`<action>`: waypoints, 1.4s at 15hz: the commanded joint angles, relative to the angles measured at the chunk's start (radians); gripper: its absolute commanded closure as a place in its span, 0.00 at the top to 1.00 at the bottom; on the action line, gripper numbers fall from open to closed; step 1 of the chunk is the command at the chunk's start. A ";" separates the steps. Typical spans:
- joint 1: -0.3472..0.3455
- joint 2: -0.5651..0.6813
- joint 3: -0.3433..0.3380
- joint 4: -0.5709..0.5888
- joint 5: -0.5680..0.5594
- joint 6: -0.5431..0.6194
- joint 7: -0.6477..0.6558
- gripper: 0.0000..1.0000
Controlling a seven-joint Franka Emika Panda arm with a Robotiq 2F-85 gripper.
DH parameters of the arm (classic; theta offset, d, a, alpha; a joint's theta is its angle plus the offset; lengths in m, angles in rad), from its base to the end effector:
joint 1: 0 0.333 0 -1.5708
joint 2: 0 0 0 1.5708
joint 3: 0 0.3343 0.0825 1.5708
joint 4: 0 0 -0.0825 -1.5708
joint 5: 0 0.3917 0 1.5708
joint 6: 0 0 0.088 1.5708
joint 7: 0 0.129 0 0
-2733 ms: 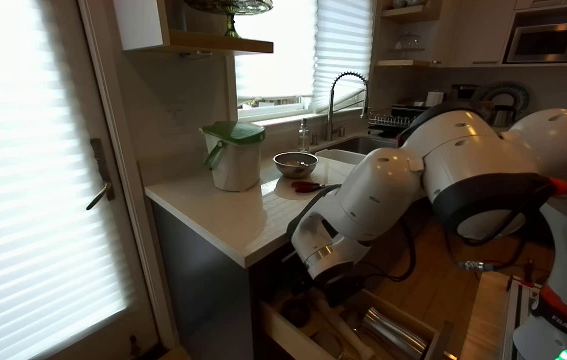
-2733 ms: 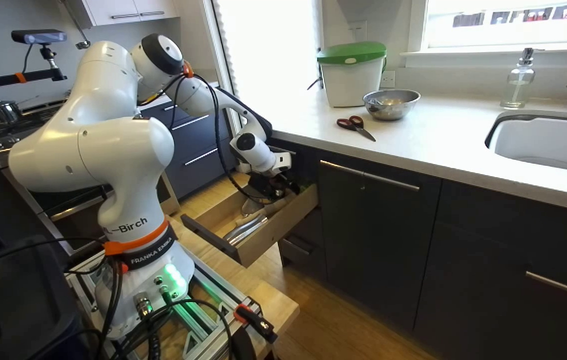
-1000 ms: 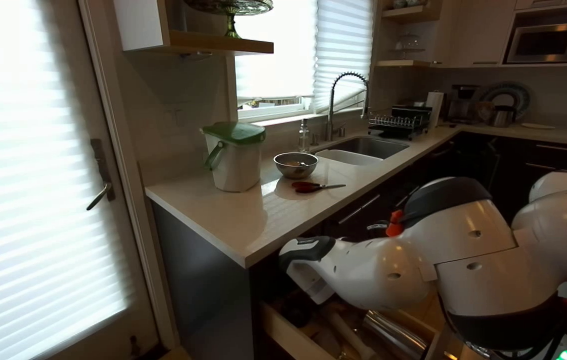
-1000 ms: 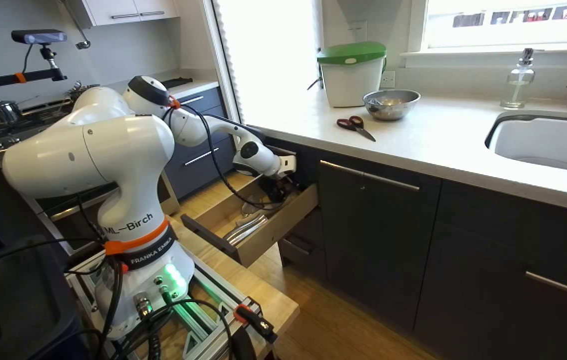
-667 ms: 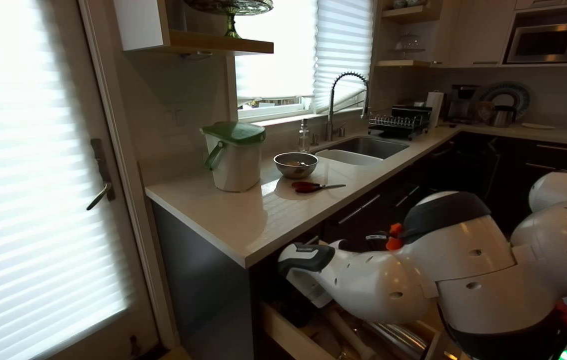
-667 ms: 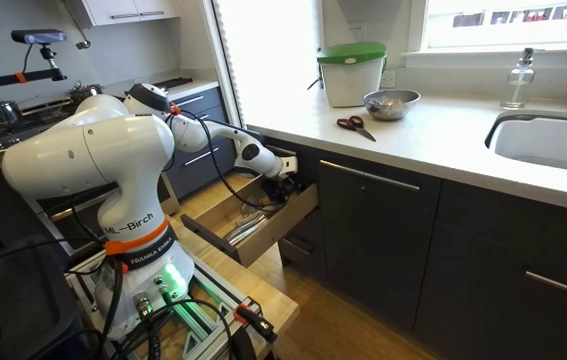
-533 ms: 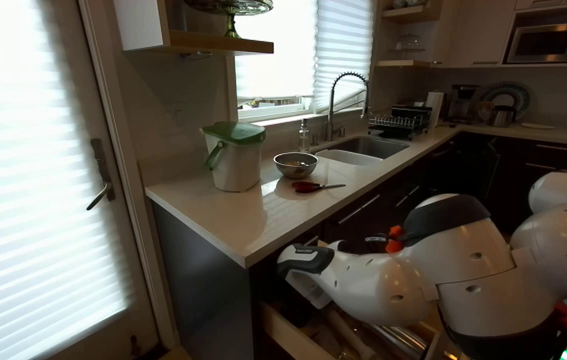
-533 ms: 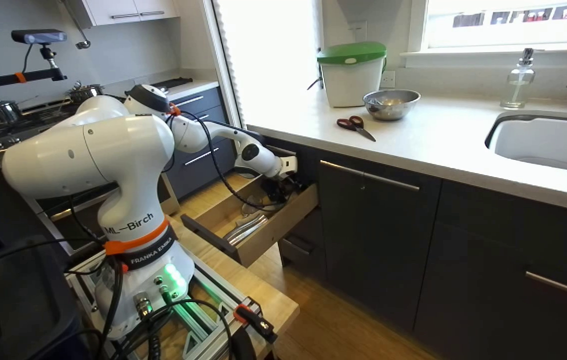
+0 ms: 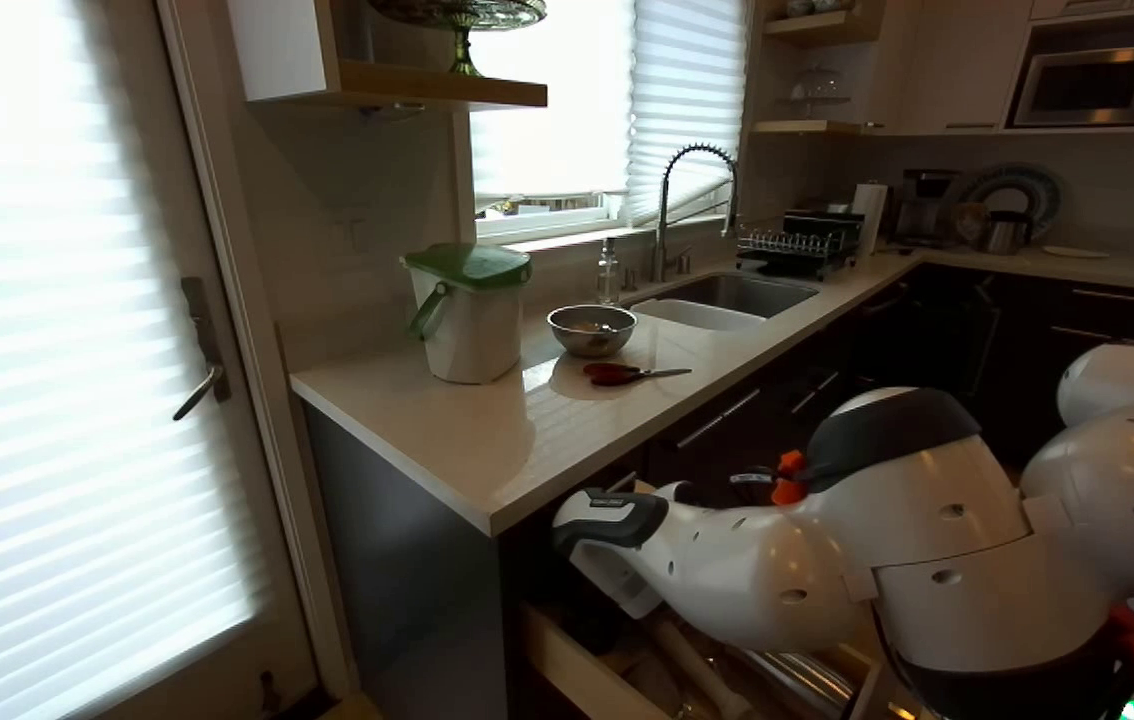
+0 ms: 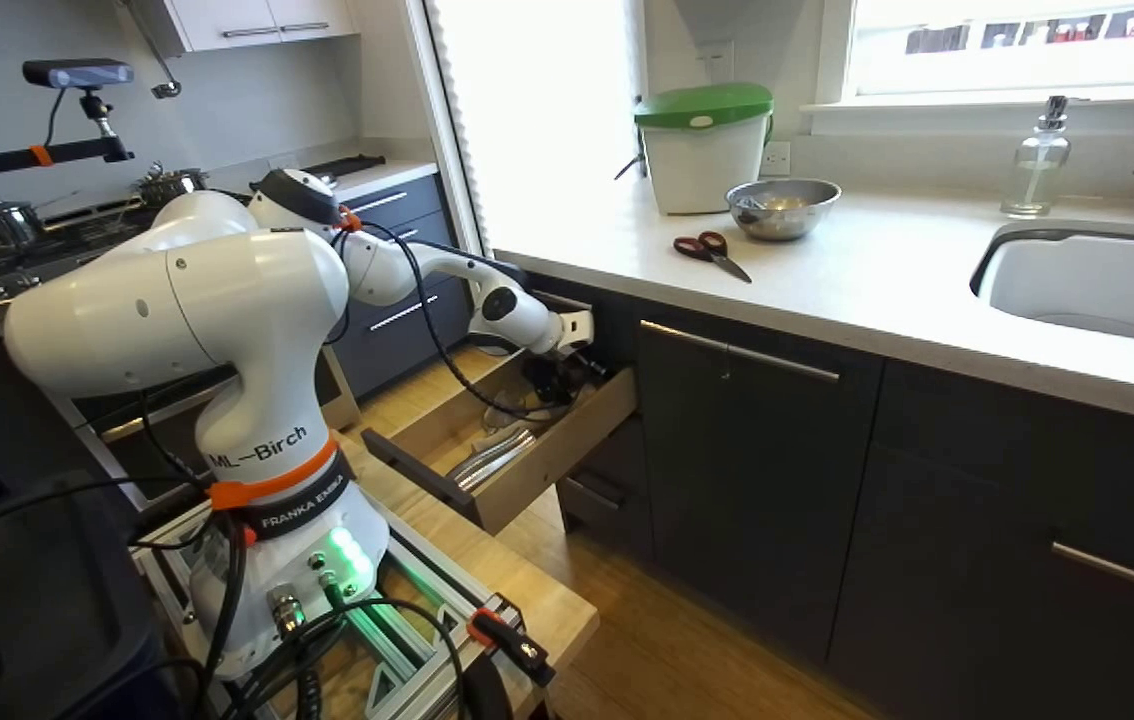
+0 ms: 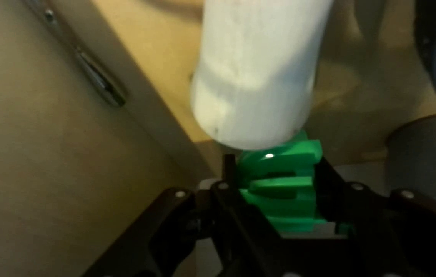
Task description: Remove the green object from the open drawer
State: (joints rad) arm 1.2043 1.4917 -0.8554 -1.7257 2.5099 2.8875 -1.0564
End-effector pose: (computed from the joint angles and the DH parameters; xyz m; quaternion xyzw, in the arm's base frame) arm 0.5713 0.1235 -0.0266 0.9280 -0.1248 0.3504 0.0222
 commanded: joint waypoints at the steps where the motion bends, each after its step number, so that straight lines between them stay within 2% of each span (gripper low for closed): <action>1: 0.012 -0.001 -0.005 -0.042 0.000 -0.059 0.014 0.24; 6: 0.011 -0.111 0.014 -0.174 -0.039 -0.188 -0.021 0.24; 11: -0.018 -0.232 0.035 -0.283 -0.085 -0.323 -0.078 0.24; 15: -0.049 -0.328 0.064 -0.346 -0.158 -0.354 -0.103 0.24; 21: -0.090 -0.474 0.075 -0.440 -0.154 -0.376 -0.212 0.24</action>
State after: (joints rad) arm 1.1577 1.1382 -0.8014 -2.0890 2.3705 2.5482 -1.1828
